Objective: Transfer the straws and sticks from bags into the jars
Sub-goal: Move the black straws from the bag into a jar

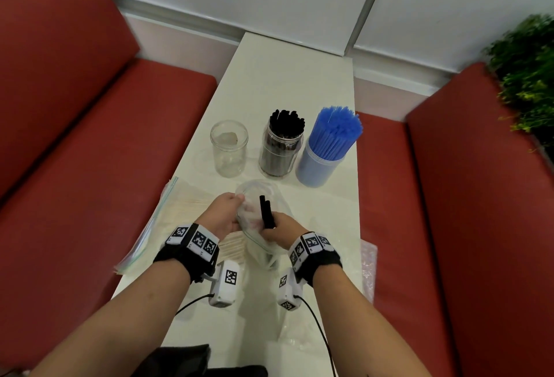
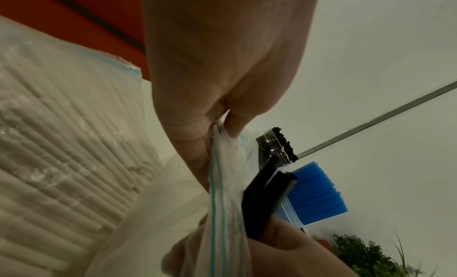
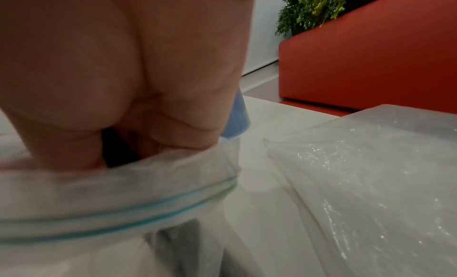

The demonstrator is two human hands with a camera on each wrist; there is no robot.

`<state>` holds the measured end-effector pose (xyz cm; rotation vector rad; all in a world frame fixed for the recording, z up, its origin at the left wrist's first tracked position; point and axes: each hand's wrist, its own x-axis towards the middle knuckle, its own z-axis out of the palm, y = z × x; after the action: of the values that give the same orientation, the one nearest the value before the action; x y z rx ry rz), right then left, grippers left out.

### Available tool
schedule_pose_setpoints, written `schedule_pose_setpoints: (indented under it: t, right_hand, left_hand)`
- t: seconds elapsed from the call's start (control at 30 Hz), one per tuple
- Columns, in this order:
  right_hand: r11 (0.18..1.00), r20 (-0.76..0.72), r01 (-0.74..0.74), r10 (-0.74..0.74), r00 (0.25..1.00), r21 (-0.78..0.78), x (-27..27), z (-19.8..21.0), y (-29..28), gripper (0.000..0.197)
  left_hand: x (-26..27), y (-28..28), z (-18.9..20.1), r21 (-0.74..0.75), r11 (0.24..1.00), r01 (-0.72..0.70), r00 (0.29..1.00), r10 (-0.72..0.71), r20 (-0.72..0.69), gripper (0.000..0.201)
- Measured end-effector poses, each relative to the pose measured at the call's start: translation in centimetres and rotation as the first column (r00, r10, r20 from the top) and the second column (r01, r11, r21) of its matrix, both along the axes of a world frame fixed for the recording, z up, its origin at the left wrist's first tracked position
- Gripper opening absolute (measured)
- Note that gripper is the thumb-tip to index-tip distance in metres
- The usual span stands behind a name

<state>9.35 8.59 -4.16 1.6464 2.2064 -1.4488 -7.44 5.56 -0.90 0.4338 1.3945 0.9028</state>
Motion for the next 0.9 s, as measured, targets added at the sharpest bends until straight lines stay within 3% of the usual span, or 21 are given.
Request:
schedule_pose_setpoints:
  t: [0.17, 0.4, 0.5, 0.73, 0.9]
  right_hand:
    - [0.998, -0.138, 0.054, -0.056, 0.989, -0.018, 0.6, 2.4, 2.0, 0.016]
    - [0.971, -0.398, 0.164, -0.222, 0.89, -0.175, 1.3, 8.2, 5.3, 0.011]
    - [0.972, -0.474, 0.205, -0.234, 0.849, -0.113, 1.1, 11.1, 7.4, 0.0]
    - [0.924, -0.682, 0.383, -0.278, 0.676, 0.003, -0.2, 16.3, 14.2, 0.007]
    - [0.911, -0.658, 0.411, -0.296, 0.692, 0.023, -0.8, 16.5, 17.4, 0.009]
  left_hand:
    - [-0.7, -0.1, 0.3, -0.021, 1.0, 0.011, 0.996, -0.013, -0.091, 0.033]
    - [-0.9, 0.1, -0.1, -0.087, 0.993, 0.08, 0.919, -0.108, -0.38, 0.031]
    - [-0.6, 0.1, -0.4, -0.109, 0.989, 0.098, 0.932, -0.13, -0.339, 0.031]
    - [-0.2, 0.5, -0.6, -0.113, 0.99, 0.087, 0.966, -0.111, -0.232, 0.031]
    - [-0.4, 1.3, -0.9, -0.127, 0.988, 0.085, 0.972, -0.11, -0.207, 0.031]
